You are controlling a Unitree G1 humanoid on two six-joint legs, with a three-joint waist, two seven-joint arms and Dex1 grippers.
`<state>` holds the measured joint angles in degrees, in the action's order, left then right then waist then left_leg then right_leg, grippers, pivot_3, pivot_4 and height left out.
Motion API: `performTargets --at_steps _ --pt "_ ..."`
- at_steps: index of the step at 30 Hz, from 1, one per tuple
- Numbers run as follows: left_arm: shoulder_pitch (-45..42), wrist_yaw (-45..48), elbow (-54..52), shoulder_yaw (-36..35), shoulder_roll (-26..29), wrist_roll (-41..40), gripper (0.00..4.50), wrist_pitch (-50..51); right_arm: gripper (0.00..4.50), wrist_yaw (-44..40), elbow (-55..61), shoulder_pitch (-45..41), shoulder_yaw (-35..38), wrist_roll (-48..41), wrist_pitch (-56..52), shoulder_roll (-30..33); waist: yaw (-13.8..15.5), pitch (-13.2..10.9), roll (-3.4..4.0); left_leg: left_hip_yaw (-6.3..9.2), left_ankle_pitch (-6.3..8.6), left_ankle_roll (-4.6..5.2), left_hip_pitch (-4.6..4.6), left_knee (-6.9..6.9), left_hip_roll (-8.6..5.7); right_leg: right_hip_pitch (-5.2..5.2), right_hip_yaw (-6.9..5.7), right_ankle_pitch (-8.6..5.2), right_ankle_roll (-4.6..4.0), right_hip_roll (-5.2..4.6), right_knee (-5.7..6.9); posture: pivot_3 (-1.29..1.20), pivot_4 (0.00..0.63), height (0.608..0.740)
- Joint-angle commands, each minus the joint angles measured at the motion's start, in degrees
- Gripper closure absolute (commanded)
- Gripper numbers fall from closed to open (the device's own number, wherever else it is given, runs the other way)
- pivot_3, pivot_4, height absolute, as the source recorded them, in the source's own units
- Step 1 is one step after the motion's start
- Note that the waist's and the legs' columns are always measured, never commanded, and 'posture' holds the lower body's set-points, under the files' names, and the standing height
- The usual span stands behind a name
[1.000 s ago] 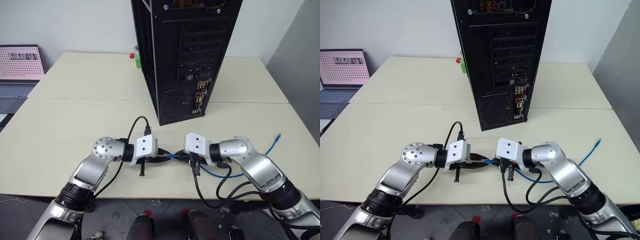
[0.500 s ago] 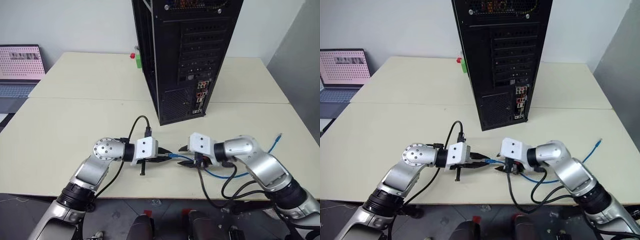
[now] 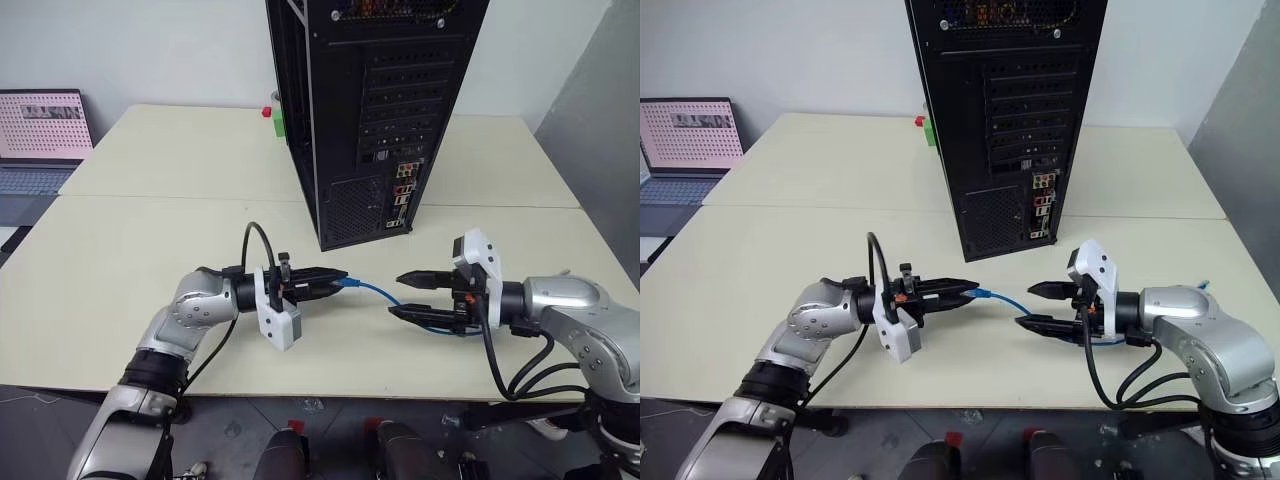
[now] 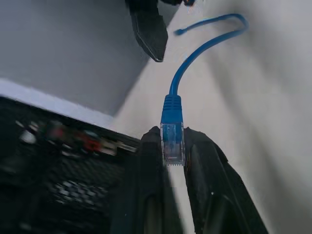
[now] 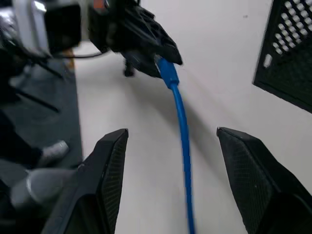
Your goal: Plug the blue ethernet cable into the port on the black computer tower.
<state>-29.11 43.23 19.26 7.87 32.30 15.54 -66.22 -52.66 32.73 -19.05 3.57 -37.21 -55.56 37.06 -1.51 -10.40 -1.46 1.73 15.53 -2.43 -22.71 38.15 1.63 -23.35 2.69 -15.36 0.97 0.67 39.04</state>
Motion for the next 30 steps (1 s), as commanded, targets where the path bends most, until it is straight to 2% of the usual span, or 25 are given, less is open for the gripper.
performTargets --at_steps 1,10,15,20,21,26,30 --pt "-1.67 -7.62 3.10 -2.53 -0.59 6.94 4.21 -8.08 1.43 4.30 2.38 -1.33 2.51 -4.95 -2.56 -2.02 0.00 0.01 -0.01 0.00 0.00 0.00 0.01 0.00 0.00 0.03 -0.01 0.00 0.00 -0.01 0.00 0.00 0.150 0.740" --pt "-3.38 -19.18 3.51 -3.46 -1.04 16.54 4.21 -9.44 1.43 9.24 -0.28 -4.82 -4.99 -4.63 -0.96 -7.36 -0.09 0.01 -0.01 0.03 0.00 0.00 0.00 0.00 -0.02 0.03 -0.09 0.00 0.02 0.00 0.01 0.00 0.150 0.740" --pt "-3.63 -22.77 2.24 -2.76 -0.55 18.65 4.21 -8.47 1.43 9.53 -3.73 -6.51 -8.96 -2.20 2.02 -9.19 -0.10 0.01 0.00 0.06 0.00 0.00 0.00 0.00 0.00 0.03 -0.11 0.00 0.02 -0.01 0.01 0.00 0.150 0.740" --pt "-3.34 -25.04 0.76 -2.03 0.00 19.59 4.21 -7.39 1.43 9.17 -5.46 -7.36 -9.71 -2.14 3.47 -10.07 -0.10 0.01 0.00 0.06 0.00 0.00 -0.01 0.00 0.02 0.03 -0.12 0.01 0.02 -0.03 0.01 0.00 0.150 0.740" --pt "-3.25 -25.32 0.46 -1.88 0.16 19.63 4.21 -7.24 1.79 9.11 -5.62 -7.43 -9.76 -2.11 3.61 -10.03 -0.09 0.01 0.00 0.07 0.00 0.00 -0.01 0.00 0.02 0.03 -0.12 0.01 0.02 -0.03 0.01 0.00 0.150 0.740" --pt "-2.65 -26.60 -0.61 -0.91 1.35 19.71 4.21 -6.61 2.74 8.47 -6.12 -7.85 -9.74 -2.42 4.25 -9.59 -0.09 0.01 0.01 0.10 0.00 0.00 -0.02 0.00 0.03 0.03 -0.14 0.01 0.02 -0.04 0.02 0.00 0.150 0.740" --pt "-2.56 -27.45 -1.01 -0.24 1.93 19.78 4.21 -6.20 3.69 8.12 -6.50 -8.14 -9.55 -2.84 4.23 -9.40 -0.09 0.01 0.01 0.10 0.00 0.00 -0.01 0.00 0.03 0.03 -0.15 0.01 0.02 -0.05 0.02 0.00 0.150 0.740"
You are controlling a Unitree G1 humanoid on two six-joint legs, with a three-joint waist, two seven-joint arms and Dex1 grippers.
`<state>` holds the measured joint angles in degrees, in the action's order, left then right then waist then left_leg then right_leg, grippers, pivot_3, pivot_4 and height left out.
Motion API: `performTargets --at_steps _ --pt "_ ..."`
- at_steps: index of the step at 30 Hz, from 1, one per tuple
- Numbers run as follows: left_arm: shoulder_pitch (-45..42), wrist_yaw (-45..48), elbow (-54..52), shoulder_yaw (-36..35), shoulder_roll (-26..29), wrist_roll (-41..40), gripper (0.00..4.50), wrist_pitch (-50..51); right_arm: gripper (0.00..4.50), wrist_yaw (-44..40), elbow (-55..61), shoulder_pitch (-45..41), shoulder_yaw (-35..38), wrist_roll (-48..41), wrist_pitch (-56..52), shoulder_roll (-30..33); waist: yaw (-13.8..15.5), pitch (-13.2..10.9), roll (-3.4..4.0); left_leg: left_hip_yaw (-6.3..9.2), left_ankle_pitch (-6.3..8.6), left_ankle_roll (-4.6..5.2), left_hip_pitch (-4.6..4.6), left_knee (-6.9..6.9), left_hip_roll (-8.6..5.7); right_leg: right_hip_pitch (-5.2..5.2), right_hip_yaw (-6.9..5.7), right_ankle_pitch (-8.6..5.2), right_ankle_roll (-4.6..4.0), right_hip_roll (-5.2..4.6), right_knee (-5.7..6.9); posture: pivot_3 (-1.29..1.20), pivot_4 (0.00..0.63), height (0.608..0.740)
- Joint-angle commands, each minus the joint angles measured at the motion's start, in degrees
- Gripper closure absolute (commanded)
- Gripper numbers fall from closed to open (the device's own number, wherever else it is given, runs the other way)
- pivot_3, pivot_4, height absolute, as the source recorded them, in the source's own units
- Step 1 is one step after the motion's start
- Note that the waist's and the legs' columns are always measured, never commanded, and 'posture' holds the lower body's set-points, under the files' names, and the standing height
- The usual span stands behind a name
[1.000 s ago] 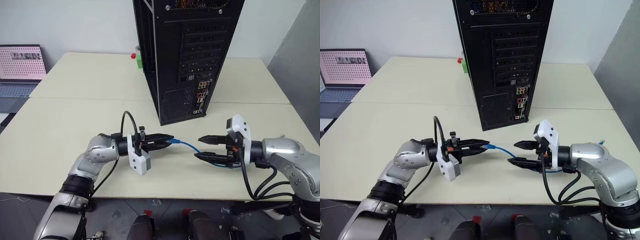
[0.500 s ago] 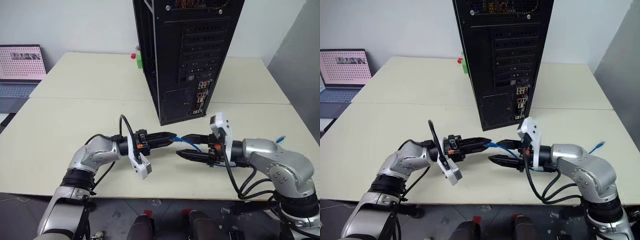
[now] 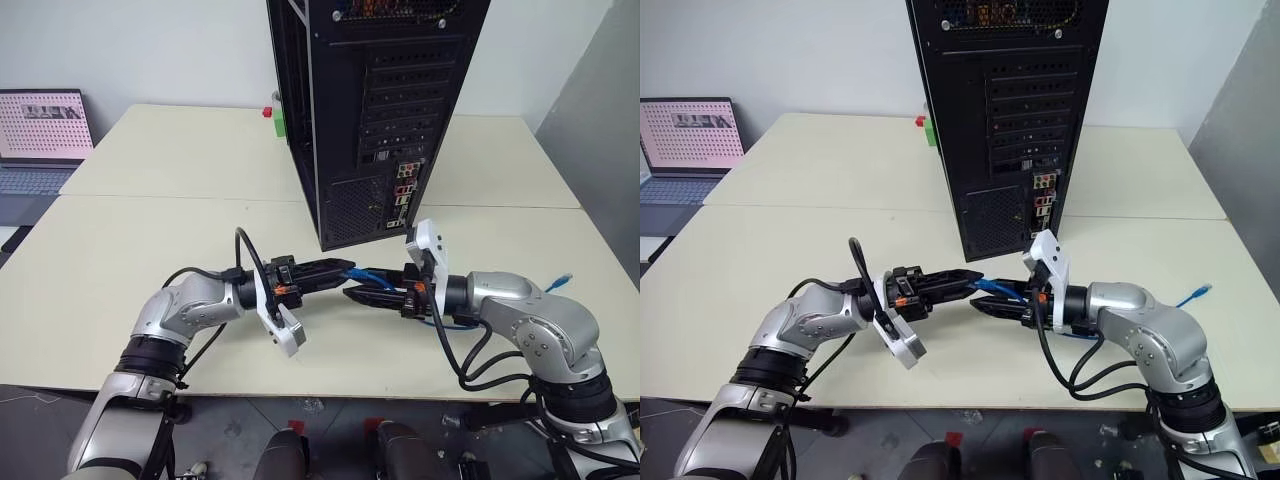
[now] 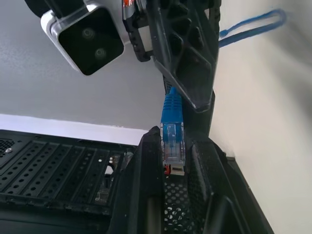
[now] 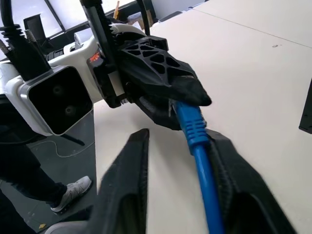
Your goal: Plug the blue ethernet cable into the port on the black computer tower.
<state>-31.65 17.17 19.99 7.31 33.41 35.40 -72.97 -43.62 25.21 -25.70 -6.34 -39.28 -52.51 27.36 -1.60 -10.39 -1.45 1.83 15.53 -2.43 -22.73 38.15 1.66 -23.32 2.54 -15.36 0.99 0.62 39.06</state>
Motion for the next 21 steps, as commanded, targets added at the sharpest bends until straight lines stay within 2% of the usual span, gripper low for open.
performTargets --at_steps 1,4,10,12,17,21 --pt "-0.02 -1.61 -1.77 0.52 0.97 -0.08 4.21 0.60 3.88 -1.09 0.96 -1.54 0.40 -0.97 1.12 0.42 0.00 0.00 0.00 0.00 0.00 0.00 0.00 0.00 0.00 0.00 0.00 0.00 0.00 0.00 0.00 0.00 0.150 0.740" --pt "0.05 -2.09 -1.77 1.02 1.32 -0.05 4.21 0.73 4.48 -1.57 0.92 -1.63 0.46 -1.33 1.09 0.80 0.00 0.00 0.00 0.00 0.00 0.00 0.00 0.00 0.00 0.00 0.00 0.00 0.00 -0.01 0.00 0.00 0.150 0.740" --pt "-0.01 -3.01 -1.75 1.77 1.88 0.09 4.21 0.98 4.50 -2.56 0.67 -1.71 0.11 -0.98 1.27 1.84 0.00 0.00 0.00 0.00 0.00 0.00 0.00 0.00 0.00 0.00 0.00 0.00 0.00 -0.01 0.00 0.00 0.150 0.740" --pt "-0.08 -3.30 -1.71 1.88 2.01 0.15 4.21 1.10 3.85 -3.35 0.30 -1.61 -0.15 -0.05 2.00 2.88 0.00 0.00 0.00 0.00 0.00 0.00 0.00 0.00 0.00 0.00 0.00 0.00 0.00 -0.01 0.00 0.00 0.150 0.740" --pt "0.21 -3.83 -2.34 2.23 2.31 0.11 4.21 1.78 2.83 -4.26 0.80 -0.85 1.44 -1.01 2.23 5.14 0.00 0.00 0.00 0.00 0.00 0.00 0.00 0.00 0.00 0.00 0.00 0.00 0.00 -0.02 0.00 0.00 0.150 0.740" --pt "0.42 -3.98 -2.54 2.36 2.37 -0.33 4.21 2.13 2.81 -4.10 0.84 -0.44 2.60 -2.12 2.10 5.18 0.01 0.00 0.00 0.00 0.00 0.00 0.00 0.00 0.00 0.00 0.00 0.00 0.00 -0.02 0.00 0.00 0.150 0.740"
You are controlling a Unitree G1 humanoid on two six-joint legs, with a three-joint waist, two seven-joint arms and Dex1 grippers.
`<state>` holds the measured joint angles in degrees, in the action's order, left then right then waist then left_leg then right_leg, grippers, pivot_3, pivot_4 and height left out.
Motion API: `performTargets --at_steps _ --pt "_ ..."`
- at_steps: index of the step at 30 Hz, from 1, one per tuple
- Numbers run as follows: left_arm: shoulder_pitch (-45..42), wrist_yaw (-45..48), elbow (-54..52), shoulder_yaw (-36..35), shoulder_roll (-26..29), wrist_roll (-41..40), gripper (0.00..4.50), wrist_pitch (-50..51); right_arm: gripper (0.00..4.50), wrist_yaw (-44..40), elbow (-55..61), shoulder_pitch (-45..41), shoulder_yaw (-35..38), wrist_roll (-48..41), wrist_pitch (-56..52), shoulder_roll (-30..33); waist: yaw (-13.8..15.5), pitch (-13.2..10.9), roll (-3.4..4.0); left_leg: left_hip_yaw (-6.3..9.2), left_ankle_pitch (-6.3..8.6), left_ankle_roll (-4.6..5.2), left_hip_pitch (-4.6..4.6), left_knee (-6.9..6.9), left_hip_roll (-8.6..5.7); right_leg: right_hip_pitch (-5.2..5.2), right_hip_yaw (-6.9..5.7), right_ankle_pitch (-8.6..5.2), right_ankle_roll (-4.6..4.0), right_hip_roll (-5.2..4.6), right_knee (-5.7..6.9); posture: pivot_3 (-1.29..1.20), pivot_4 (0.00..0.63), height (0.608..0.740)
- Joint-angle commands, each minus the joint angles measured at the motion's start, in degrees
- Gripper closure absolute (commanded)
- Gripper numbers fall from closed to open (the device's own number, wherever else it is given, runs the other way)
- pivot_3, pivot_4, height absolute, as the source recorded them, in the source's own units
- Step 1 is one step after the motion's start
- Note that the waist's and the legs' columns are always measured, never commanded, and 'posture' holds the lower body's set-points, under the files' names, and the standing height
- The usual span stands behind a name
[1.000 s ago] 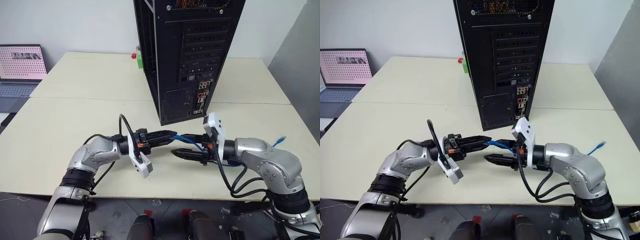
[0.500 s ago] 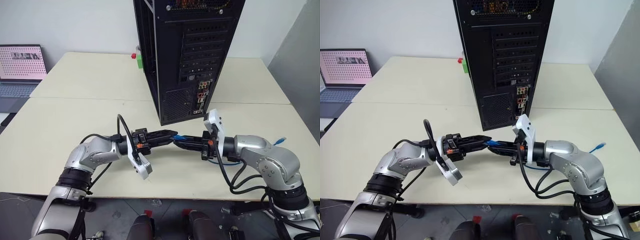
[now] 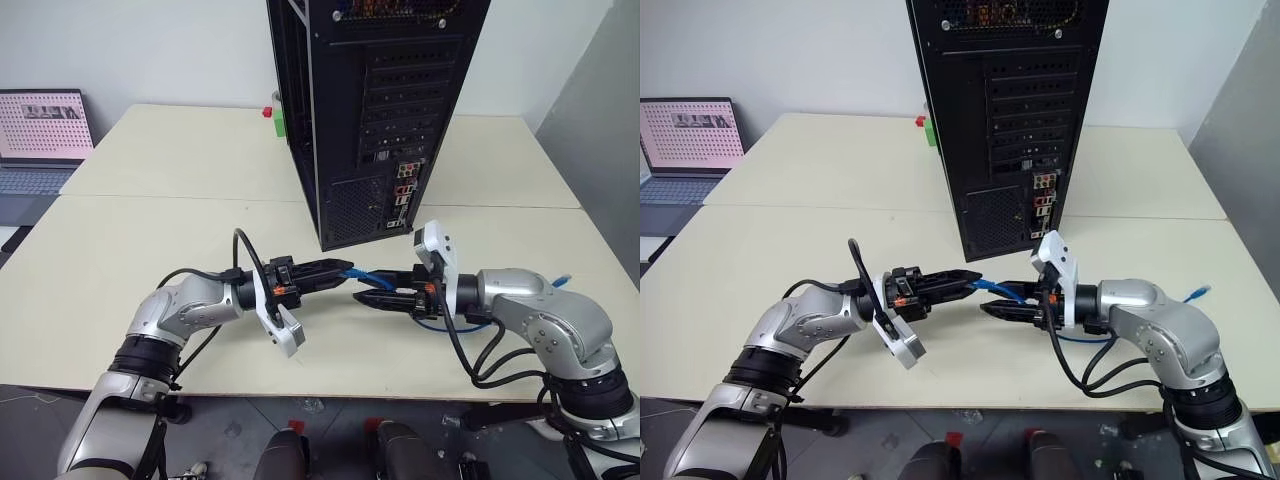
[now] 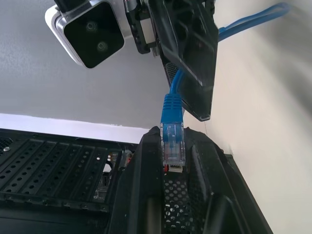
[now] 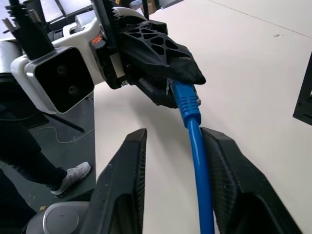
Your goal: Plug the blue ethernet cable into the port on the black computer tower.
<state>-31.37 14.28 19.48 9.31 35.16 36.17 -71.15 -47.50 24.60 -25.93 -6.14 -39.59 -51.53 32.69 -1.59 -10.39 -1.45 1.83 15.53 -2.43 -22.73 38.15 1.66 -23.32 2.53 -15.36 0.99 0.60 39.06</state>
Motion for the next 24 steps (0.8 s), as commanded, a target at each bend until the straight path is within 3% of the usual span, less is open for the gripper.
performTargets --at_steps 1,14,22,24 --pt "0.17 -1.10 -2.12 0.41 0.58 -1.09 4.21 0.37 2.81 0.23 1.24 -0.27 2.70 -1.94 1.17 -0.62 -0.01 0.00 0.00 0.00 0.00 0.00 0.00 0.00 0.00 0.00 0.00 0.00 0.00 0.00 0.00 0.00 0.150 0.740" --pt "0.32 -1.30 -2.82 0.76 0.47 -1.24 4.21 1.10 2.81 2.16 -1.54 -1.79 3.03 -2.78 1.19 -4.18 0.00 0.00 0.00 0.00 0.00 0.00 0.00 0.00 0.00 0.00 0.00 0.00 0.00 -0.06 0.01 0.00 0.150 0.740" --pt "0.94 -1.65 -3.35 0.69 0.50 -1.05 4.21 1.28 4.44 2.05 -2.23 -1.90 3.31 -3.17 0.95 -4.28 0.00 0.00 0.00 0.00 0.00 0.00 0.00 0.00 0.00 0.00 -0.01 0.00 0.00 -0.07 0.01 0.00 0.150 0.740" --pt "1.02 -1.81 -3.39 0.74 0.52 -1.02 4.21 1.33 4.50 2.00 -2.30 -1.95 3.31 -3.18 0.89 -4.26 0.00 0.00 0.00 0.00 0.00 0.00 0.00 0.00 0.00 0.00 0.00 0.00 0.00 -0.07 0.01 0.00 0.150 0.740"
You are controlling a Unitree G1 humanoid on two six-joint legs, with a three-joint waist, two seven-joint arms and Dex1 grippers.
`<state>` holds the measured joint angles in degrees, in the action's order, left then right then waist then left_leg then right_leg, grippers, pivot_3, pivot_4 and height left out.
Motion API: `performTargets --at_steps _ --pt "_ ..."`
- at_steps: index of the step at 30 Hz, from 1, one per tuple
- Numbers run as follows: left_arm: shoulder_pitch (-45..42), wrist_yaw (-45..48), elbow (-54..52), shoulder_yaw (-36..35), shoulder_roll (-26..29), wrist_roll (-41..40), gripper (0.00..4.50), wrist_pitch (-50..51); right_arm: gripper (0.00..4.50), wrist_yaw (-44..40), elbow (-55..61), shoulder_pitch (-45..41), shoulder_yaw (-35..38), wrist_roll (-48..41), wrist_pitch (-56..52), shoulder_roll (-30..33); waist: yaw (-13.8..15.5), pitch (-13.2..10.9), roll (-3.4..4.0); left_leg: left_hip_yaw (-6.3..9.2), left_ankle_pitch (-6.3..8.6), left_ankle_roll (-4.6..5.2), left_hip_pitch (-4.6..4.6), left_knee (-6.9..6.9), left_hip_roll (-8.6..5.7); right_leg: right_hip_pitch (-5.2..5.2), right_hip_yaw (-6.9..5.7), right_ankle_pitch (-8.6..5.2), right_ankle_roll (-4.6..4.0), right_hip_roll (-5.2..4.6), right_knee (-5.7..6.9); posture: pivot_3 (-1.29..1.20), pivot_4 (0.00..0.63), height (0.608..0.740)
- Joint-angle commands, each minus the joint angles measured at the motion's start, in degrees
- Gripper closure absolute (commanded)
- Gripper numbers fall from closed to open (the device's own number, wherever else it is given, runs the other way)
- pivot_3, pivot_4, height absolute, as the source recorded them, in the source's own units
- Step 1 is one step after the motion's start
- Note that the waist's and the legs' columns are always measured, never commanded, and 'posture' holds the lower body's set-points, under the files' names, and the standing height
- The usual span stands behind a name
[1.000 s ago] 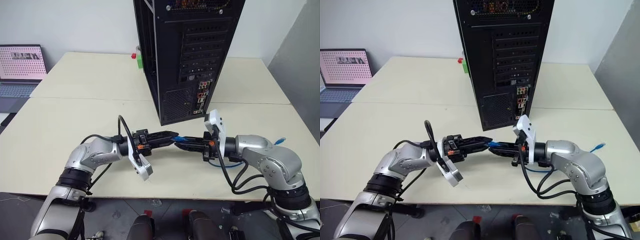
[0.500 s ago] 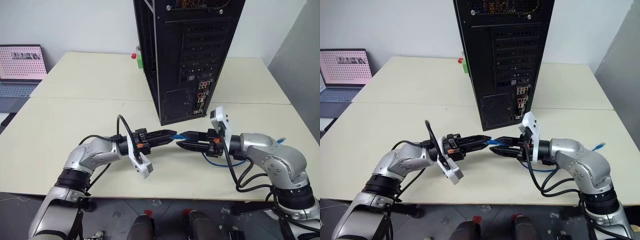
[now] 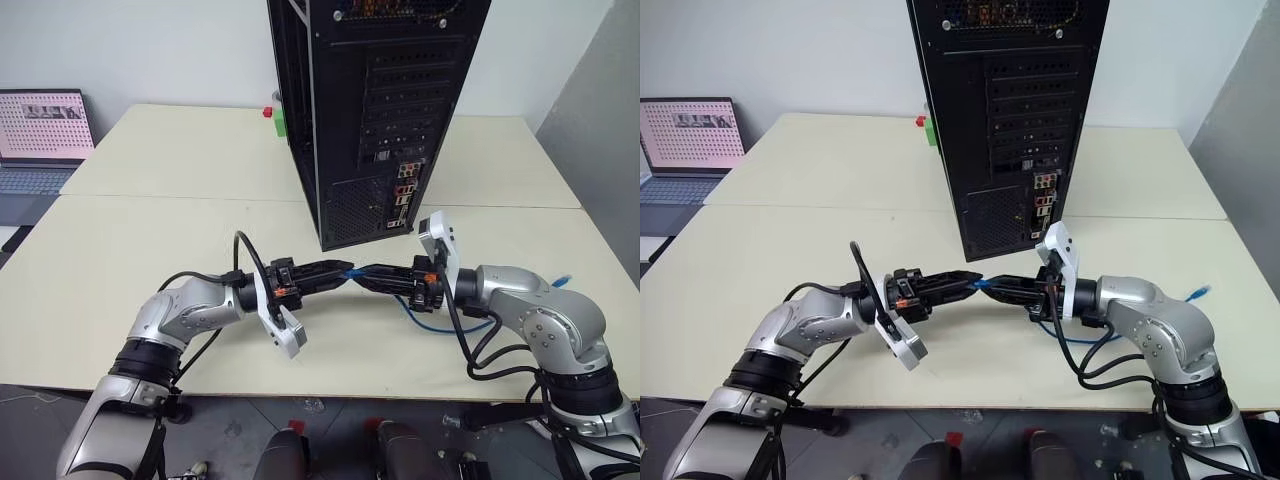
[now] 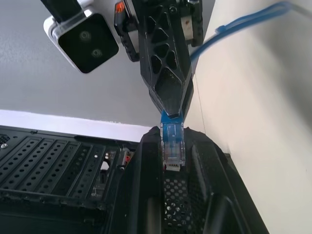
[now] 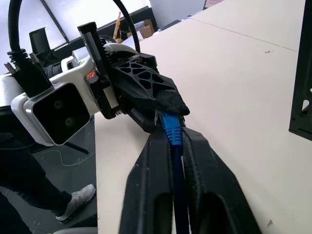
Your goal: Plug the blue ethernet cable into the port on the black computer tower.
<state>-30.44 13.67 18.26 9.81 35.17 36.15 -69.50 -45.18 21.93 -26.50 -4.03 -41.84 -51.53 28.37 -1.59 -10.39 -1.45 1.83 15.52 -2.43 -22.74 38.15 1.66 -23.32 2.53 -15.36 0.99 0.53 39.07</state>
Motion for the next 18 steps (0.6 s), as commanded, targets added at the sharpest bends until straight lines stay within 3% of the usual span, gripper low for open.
performTargets --at_steps 1,5,7,13,16,18 --pt "0.14 -1.32 -2.13 0.24 0.48 -0.98 4.21 -0.29 4.50 -0.39 0.30 -1.43 1.16 -0.89 0.89 0.09 0.00 0.00 0.00 0.00 0.00 0.00 0.00 0.00 0.00 0.00 0.00 0.00 0.00 0.00 0.00 0.00 0.150 0.740" --pt "0.56 -1.60 -2.02 0.62 0.47 -1.87 4.21 -0.59 4.50 -0.67 0.08 -1.61 1.08 -1.01 0.71 0.15 0.00 0.00 0.00 0.00 0.00 0.00 0.00 0.00 0.00 0.00 0.00 0.00 0.00 0.00 0.00 0.00 0.150 0.740" --pt "0.79 -1.13 -1.92 1.19 0.62 -3.39 3.50 -0.51 4.50 -0.85 0.01 -1.68 1.05 -1.06 0.57 0.17 0.00 0.00 0.00 0.00 0.00 0.00 0.00 0.00 0.00 0.00 0.00 0.00 0.00 0.00 0.00 0.00 0.150 0.740" --pt "1.59 3.15 -0.96 4.08 1.82 -11.07 2.29 3.94 4.50 -1.38 -0.19 -1.69 0.85 -0.81 0.49 0.68 -0.01 0.00 0.00 0.01 0.00 0.00 0.00 0.00 0.01 0.00 -0.01 0.00 0.00 -0.02 0.01 0.00 0.150 0.740" --pt "3.00 8.25 0.17 5.62 2.62 -18.27 1.64 9.89 4.50 -0.36 0.19 -1.47 1.32 -0.23 0.89 0.70 -0.02 0.00 0.00 0.01 0.00 0.00 0.01 0.00 0.01 0.00 -0.01 0.00 0.00 -0.02 0.01 0.00 0.150 0.740" --pt "5.50 13.06 -0.69 5.49 1.70 -26.85 1.20 19.05 4.50 0.93 0.95 -0.83 1.82 0.90 1.56 1.03 -0.10 0.01 0.03 0.01 0.00 0.00 0.01 0.00 0.00 0.00 -0.01 0.00 0.00 -0.01 0.01 0.00 0.150 0.740"
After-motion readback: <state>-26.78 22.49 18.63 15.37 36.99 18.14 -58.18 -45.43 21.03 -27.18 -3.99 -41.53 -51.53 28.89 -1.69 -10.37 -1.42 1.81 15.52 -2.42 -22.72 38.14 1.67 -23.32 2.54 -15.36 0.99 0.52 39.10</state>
